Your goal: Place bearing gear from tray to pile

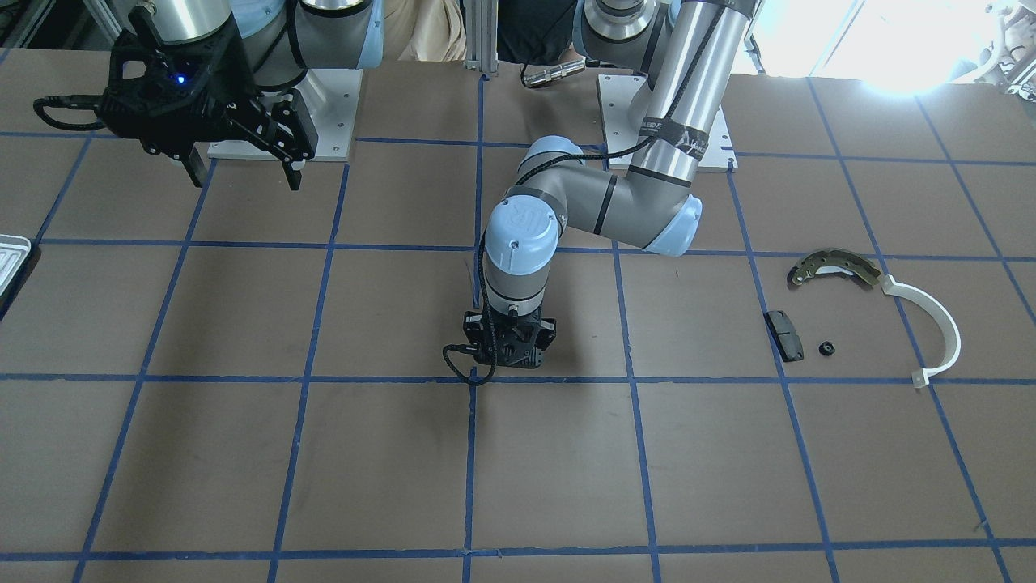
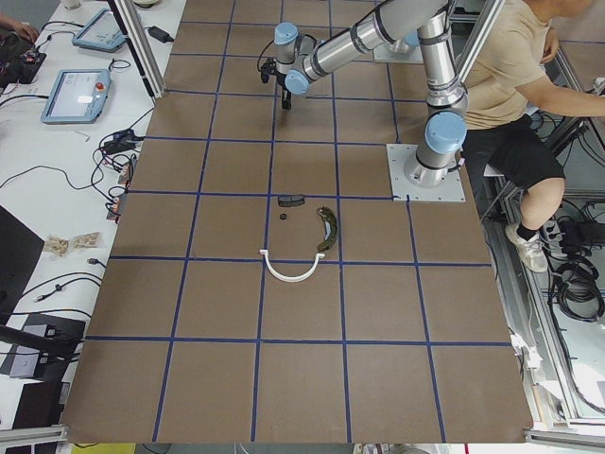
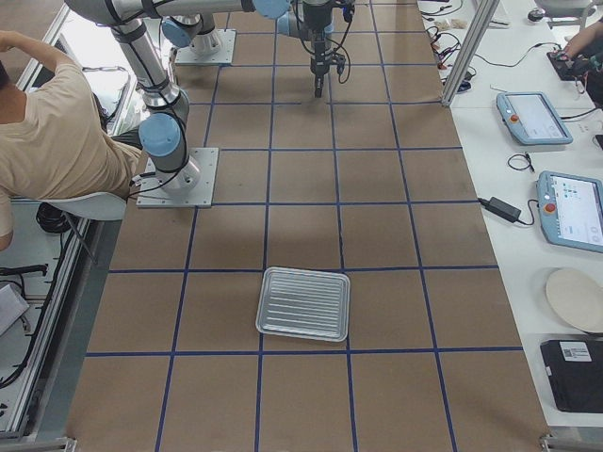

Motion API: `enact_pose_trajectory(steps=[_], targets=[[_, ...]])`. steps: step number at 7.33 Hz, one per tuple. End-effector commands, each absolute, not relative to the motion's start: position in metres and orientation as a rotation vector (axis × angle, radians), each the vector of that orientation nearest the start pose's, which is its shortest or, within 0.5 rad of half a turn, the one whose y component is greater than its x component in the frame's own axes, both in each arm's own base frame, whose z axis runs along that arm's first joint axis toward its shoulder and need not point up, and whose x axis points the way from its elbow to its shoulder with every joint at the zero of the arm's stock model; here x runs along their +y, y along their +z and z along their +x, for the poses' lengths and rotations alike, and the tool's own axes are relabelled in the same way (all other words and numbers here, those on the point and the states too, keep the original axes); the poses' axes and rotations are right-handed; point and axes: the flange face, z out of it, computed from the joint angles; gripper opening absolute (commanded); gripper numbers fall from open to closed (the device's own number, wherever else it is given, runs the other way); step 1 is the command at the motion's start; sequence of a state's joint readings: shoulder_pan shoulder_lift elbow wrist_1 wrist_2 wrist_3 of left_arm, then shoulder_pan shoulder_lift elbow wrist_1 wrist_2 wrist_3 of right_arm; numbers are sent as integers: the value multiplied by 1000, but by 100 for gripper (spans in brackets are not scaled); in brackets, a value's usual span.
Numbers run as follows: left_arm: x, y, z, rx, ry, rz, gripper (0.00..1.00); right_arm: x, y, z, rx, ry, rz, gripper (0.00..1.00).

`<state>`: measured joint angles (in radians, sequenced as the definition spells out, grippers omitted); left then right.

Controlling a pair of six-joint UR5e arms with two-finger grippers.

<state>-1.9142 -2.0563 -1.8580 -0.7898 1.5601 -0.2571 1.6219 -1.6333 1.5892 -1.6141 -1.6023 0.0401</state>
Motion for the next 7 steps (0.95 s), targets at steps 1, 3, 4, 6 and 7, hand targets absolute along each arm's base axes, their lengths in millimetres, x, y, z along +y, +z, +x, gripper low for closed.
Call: enact_pose_trajectory(steps=[1, 3, 4, 6, 7], targets=[[-506, 178, -306, 3158, -32, 114, 9, -465, 512, 155, 3165, -136, -17, 100], [-532, 205, -239, 3152, -19, 176, 9, -465, 508, 155, 3165, -121, -18, 100], [-545, 223, -191, 3141, -31, 258, 9, -465, 507, 155, 3160, -118, -18, 100], [-562, 249, -68, 3117, -14, 425, 10, -465, 506, 155, 3160, -116, -6, 100], [-566, 252, 11, 3114, -21, 421, 9, -465, 506, 155, 3162, -116, -1, 100]])
